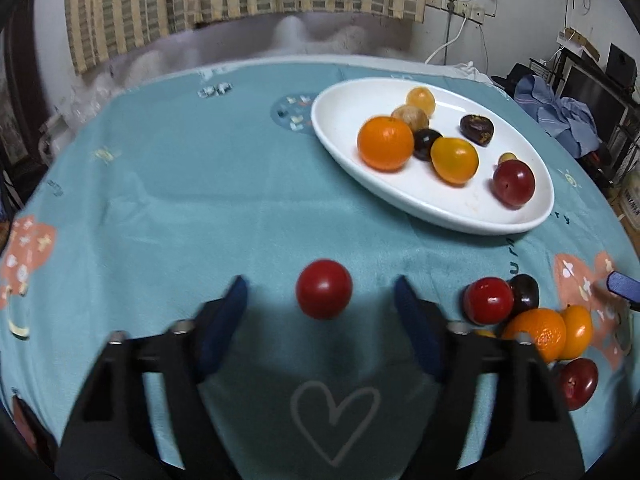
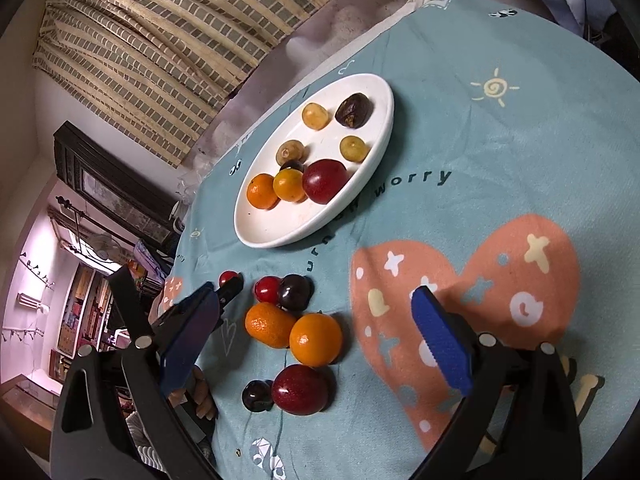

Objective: Organize fruits
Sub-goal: 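Grasp the red cherry tomato with the left tool and lift it, then grasp the orange with the right tool while the left tool holds the tomato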

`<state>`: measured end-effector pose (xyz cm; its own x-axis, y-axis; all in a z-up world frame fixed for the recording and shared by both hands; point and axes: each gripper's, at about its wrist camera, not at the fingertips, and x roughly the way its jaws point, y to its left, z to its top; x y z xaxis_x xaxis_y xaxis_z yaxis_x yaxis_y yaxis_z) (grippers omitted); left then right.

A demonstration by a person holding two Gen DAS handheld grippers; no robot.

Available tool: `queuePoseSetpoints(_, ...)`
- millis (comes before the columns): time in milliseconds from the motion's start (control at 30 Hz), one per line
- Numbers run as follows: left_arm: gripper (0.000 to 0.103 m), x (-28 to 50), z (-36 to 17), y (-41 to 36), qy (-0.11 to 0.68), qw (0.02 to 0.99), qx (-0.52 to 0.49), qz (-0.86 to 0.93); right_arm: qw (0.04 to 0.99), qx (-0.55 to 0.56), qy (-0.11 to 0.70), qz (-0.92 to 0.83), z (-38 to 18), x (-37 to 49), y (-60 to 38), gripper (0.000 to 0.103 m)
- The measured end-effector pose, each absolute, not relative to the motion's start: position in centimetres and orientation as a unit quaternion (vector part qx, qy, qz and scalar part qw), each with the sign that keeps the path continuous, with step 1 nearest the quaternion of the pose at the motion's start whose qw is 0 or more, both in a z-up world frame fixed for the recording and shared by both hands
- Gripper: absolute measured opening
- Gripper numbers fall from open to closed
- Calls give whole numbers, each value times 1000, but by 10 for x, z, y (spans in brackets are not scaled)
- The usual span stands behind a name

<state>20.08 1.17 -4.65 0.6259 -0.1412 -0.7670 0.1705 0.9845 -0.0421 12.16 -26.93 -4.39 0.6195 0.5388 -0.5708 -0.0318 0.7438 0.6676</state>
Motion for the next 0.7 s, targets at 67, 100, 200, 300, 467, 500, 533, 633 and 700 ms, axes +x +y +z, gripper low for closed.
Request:
queuePoseSetpoints(67,49,205,-49,12,431,898,10,-92,843,310,405,171,-44,122,-267,97)
queuePoseSetpoints(100,46,206,-50,13,431,898,7,-94,843,306,406,173,-45,122,-265,97)
queuePoseSetpoints(200,40,210,-51,11,428,899,4,-95,844,295,408,184,-44,122,-259,97)
queuePoseSetpoints(300,40,213,-51,8,428,899,8,-95,835,302,415,199,-48,124,-256,97)
queuePoseSetpoints(467,40,215,-51,13,433,895,-10,-107,809,322,436,226,-58,129,-252,80)
queuePoseSetpoints(500,38,215,-50,14,434,894,-14,-109,804,325,441,230,-61,129,-252,77)
queuePoseSetpoints(533,35,215,-50,16,435,894,-18,-110,803,325,443,231,-62,129,-251,75)
queuePoseSetpoints(633,28,211,-49,17,433,894,-19,-113,805,315,447,228,-64,129,-248,72)
queuePoseSetpoints(700,28,205,-47,14,428,897,-11,-112,808,309,448,226,-64,129,-247,69)
